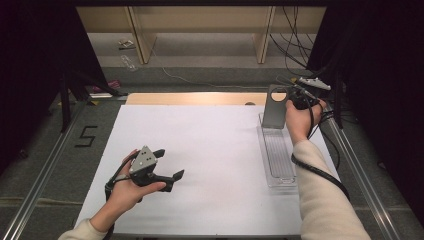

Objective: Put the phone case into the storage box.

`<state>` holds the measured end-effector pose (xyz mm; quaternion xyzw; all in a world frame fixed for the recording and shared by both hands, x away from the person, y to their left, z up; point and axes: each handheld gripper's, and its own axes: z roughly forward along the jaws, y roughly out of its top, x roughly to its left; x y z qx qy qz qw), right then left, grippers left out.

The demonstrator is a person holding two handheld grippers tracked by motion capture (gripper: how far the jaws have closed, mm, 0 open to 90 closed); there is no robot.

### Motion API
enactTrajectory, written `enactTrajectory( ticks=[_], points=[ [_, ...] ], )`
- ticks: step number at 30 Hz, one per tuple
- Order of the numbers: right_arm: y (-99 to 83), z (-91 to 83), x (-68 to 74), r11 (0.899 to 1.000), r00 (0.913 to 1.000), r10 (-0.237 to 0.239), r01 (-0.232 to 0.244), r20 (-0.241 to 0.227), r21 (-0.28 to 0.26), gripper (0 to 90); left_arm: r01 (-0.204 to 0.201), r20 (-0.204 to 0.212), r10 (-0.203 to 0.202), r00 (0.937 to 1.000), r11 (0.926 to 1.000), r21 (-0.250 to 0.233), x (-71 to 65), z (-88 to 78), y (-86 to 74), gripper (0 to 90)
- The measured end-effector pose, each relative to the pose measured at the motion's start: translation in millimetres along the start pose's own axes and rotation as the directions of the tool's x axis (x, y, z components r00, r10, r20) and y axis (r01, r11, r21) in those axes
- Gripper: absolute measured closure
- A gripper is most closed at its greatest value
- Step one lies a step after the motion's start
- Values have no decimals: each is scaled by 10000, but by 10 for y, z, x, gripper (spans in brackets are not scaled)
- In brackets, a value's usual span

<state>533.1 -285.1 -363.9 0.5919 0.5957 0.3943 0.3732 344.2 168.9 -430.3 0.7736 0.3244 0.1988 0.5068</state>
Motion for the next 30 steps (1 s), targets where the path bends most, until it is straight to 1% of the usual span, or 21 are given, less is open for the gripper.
enactTrajectory(
  ticks=[15, 20, 30],
  points=[
    [-29, 38, -1, 10000, 10000, -12, 12, 27, 47, 864, -5, 2, 5, 10000, 10000, 1, 0, 1, -1, 59],
    [-40, 54, 4, 9999, 9999, -153, 153, 24, 76, 864, -3, 4, 3, 10000, 10000, 1, -1, 1, -1, 59],
    [-59, 83, 8, 9996, 9997, -261, 261, -11, 95, 863, 0, 8, 0, 10000, 10000, -3, -2, 1, 0, 59]
  ],
)
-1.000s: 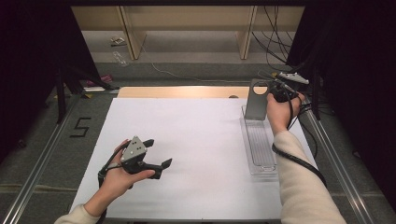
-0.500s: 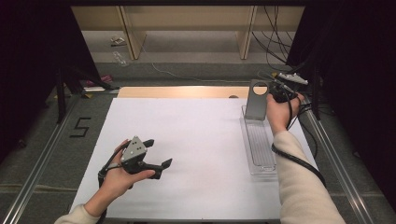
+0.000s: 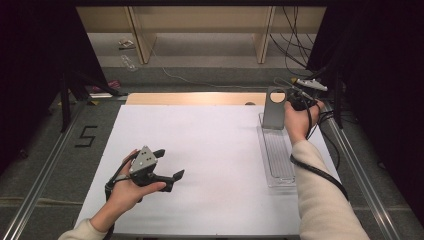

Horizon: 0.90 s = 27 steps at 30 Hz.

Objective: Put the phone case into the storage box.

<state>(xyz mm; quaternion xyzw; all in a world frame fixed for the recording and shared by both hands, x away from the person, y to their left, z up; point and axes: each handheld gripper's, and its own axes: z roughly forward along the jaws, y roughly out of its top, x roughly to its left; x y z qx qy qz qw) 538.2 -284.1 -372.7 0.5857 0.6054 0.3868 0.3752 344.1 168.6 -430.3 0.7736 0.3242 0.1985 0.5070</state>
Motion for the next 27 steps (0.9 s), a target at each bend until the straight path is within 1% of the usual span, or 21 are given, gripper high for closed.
enactTrajectory(
  ticks=[10, 27],
  points=[
    [-35, 37, 4, 9999, 10000, -96, 96, -13, 70, 865, 3, 2, -3, 10000, 10000, 6, 1, 2, -1, 59],
    [-90, 104, 23, 9992, 9993, -324, 327, -164, 219, 863, 13, 18, -13, 10000, 10000, 16, -2, 7, -4, 59]
  ],
)
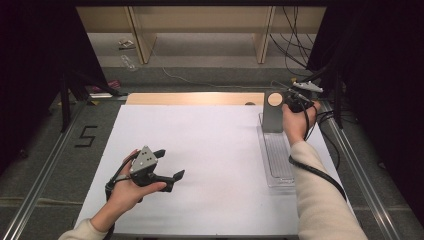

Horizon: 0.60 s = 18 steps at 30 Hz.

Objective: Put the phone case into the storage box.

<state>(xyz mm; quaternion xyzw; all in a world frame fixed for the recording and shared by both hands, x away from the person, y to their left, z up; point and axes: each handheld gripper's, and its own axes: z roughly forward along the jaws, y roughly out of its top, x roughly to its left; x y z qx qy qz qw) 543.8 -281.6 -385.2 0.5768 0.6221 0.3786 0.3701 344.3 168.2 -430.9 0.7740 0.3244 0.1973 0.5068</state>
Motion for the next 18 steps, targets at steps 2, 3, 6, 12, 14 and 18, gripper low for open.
enactTrajectory(
  ticks=[2, 3, 6, 12, 14, 18],
  points=[
    [-8, 9, 4, 10000, 10000, -9, 9, 0, 41, 863, 3, 6, -3, 10000, 10000, -5, 0, 1, -1, 60],
    [-9, 11, 4, 10000, 10000, -6, 6, 4, 35, 863, 5, 4, -5, 10000, 10000, -1, 0, 1, -1, 60],
    [-5, 17, 4, 10000, 10000, -22, 22, -32, 23, 862, 6, 2, -6, 10000, 10000, -5, 0, 3, -2, 60],
    [-6, 29, 2, 10000, 10000, -46, 46, -83, -18, 860, 7, 11, -7, 10000, 10000, -4, -1, 3, -2, 62],
    [-4, 32, 1, 10000, 9999, -32, 31, -119, -15, 860, 7, 6, -7, 10000, 10000, -9, -1, 3, -1, 62],
    [2, 33, 5, 10000, 9999, 28, -28, -150, 17, 863, 4, 7, -4, 10000, 10000, -6, -1, 3, -2, 62]
  ],
)
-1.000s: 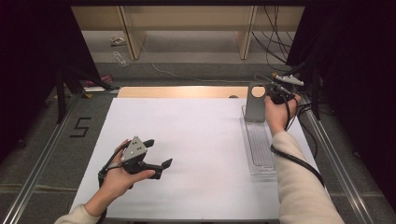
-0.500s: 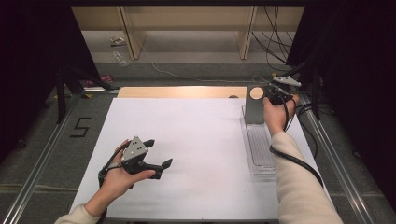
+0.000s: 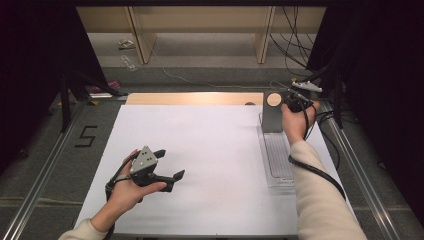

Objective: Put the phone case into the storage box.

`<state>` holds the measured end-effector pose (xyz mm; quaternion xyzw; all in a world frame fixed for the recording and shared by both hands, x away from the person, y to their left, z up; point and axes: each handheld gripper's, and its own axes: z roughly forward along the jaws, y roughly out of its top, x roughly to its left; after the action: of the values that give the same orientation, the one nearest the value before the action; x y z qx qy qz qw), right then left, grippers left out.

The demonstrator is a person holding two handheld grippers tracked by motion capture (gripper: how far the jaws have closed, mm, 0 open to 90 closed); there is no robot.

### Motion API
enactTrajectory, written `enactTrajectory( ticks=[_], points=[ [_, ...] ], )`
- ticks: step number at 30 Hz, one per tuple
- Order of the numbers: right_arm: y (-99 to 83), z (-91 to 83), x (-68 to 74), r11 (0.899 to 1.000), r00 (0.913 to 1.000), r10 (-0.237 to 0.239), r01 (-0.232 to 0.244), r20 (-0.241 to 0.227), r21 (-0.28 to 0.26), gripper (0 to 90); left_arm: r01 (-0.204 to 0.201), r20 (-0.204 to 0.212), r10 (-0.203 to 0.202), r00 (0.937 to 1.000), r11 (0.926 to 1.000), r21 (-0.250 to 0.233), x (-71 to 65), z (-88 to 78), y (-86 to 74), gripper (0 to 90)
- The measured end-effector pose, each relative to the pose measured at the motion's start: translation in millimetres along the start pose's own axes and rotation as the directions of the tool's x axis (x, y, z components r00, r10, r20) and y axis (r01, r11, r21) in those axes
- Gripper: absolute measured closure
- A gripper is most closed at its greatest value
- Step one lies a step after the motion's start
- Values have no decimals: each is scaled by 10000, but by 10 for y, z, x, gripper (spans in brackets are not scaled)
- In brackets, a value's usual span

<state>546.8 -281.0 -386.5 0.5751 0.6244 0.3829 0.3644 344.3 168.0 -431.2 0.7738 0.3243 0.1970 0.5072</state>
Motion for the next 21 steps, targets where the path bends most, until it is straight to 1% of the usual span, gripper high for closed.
enactTrajectory(
  ticks=[3, 11, 21],
  points=[
    [7, 0, 1, 10000, 10000, 71, -71, -19, 27, 865, 10, 1, -10, 10000, 10000, -4, 1, 0, 0, 62],
    [3, 15, 16, 10000, 10000, -63, 63, -41, 31, 862, 10, -3, -10, 10000, 10000, -4, 2, -1, 0, 62],
    [6, 16, 13, 10000, 10000, -80, 80, -1, -48, 841, 3, -7, -3, 10000, 10000, 2, 1, -3, 1, 62]
  ],
)
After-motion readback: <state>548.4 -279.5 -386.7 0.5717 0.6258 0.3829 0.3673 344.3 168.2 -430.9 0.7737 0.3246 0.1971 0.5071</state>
